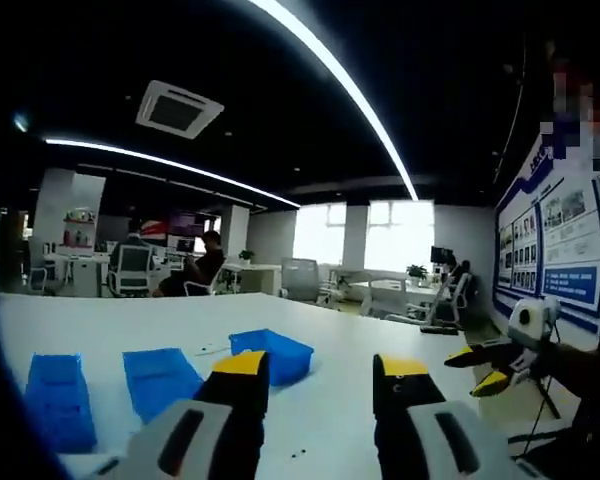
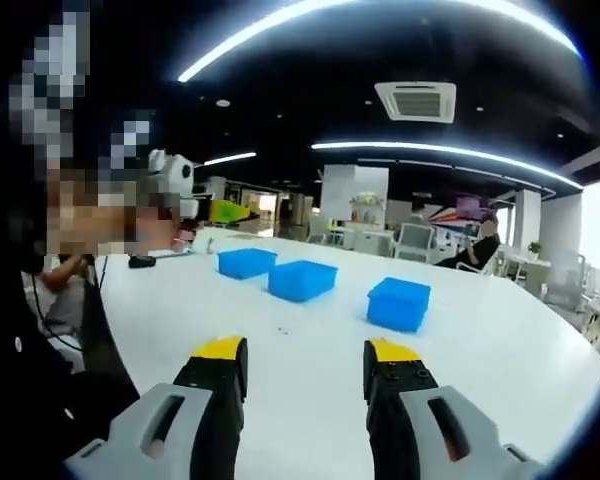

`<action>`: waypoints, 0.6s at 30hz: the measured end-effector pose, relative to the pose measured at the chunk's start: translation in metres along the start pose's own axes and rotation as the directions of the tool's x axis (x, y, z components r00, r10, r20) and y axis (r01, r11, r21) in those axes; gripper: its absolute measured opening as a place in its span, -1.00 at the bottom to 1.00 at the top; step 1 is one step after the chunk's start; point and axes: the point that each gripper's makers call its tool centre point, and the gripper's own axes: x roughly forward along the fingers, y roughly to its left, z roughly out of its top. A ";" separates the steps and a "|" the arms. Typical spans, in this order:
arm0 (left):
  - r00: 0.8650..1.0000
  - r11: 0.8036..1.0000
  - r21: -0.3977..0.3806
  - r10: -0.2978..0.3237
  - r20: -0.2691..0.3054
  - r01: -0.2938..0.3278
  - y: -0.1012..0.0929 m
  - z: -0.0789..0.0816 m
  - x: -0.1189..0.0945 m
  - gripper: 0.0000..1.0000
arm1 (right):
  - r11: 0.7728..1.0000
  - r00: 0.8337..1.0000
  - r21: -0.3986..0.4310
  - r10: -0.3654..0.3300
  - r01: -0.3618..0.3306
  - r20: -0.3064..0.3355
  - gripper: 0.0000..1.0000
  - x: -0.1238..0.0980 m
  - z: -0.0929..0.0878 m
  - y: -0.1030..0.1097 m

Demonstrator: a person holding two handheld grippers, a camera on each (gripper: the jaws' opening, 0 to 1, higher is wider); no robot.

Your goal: Pick up the resistors one by one and place each resistor into its matching bin, sorting the parts by color and model until every resistor is separated into the correct bin for its type

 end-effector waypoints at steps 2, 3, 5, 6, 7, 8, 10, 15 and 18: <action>1.000 1.000 -0.013 0.025 0.007 -0.025 0.003 -0.002 -0.013 -0.13 | 1.000 1.000 -0.002 0.000 0.000 0.000 -0.04 0.000 0.001 0.000; 0.999 0.999 -0.015 0.046 0.008 -0.046 0.004 -0.007 -0.027 -0.12 | 1.000 1.000 -0.003 -0.001 0.001 0.001 -0.04 0.000 0.001 0.000; 0.996 0.996 -0.018 0.087 0.011 -0.087 0.006 -0.016 -0.054 -0.11 | 1.000 1.000 -0.005 -0.005 0.005 0.002 -0.04 -0.001 0.002 -0.001; 0.995 0.995 -0.018 0.097 0.005 -0.097 0.006 -0.022 -0.063 -0.11 | 1.000 1.000 -0.004 -0.005 0.005 0.001 -0.04 -0.001 0.001 -0.001; 0.994 0.993 -0.027 0.113 -0.007 -0.113 0.007 -0.028 -0.070 -0.11 | 1.000 1.000 -0.007 -0.005 0.005 -0.005 -0.04 -0.001 0.001 -0.001; 0.992 0.992 -0.027 0.126 -0.016 -0.126 0.008 -0.033 -0.077 -0.11 | 1.000 1.000 -0.009 -0.003 0.003 -0.009 -0.04 -0.001 -0.001 -0.001; 0.988 0.986 -0.069 0.146 -0.040 -0.149 0.010 -0.044 -0.087 -0.10 | 1.000 1.000 -0.012 0.005 -0.005 -0.021 -0.03 0.000 -0.003 0.001; 0.983 0.986 -0.033 0.158 -0.091 -0.161 0.015 -0.051 -0.089 -0.10 | 1.000 0.999 -0.018 0.014 -0.014 -0.033 -0.03 0.001 -0.005 0.005; 0.981 0.991 -0.008 0.135 -0.143 -0.137 0.016 -0.052 -0.077 -0.09 | 1.000 0.999 -0.024 0.011 -0.012 -0.041 -0.03 0.001 -0.005 0.005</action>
